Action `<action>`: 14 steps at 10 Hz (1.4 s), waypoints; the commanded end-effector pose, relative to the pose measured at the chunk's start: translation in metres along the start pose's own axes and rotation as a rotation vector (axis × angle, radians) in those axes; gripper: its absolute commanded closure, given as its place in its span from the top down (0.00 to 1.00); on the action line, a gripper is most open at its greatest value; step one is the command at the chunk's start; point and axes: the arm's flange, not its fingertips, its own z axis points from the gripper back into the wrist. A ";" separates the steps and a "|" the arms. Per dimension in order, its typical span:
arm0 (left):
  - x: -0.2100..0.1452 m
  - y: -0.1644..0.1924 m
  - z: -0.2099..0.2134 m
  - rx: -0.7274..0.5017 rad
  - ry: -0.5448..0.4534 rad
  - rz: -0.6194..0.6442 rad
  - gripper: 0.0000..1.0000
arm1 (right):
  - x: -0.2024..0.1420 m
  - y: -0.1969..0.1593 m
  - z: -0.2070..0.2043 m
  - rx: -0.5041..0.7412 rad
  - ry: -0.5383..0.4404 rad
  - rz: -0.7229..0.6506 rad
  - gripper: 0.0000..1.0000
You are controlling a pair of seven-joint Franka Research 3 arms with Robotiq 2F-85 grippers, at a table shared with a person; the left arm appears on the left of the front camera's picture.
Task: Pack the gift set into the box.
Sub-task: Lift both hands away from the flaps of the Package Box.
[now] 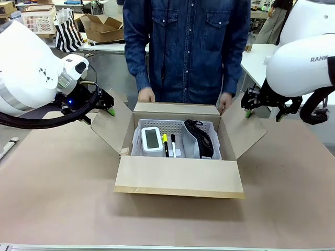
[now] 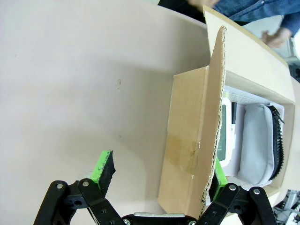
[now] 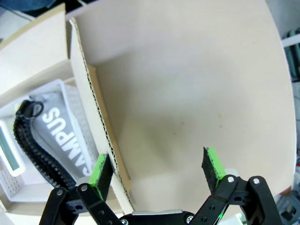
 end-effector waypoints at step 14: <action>0.000 0.000 0.001 0.009 -0.002 0.005 1.00 | 0.002 0.002 0.001 -0.025 -0.013 -0.012 1.00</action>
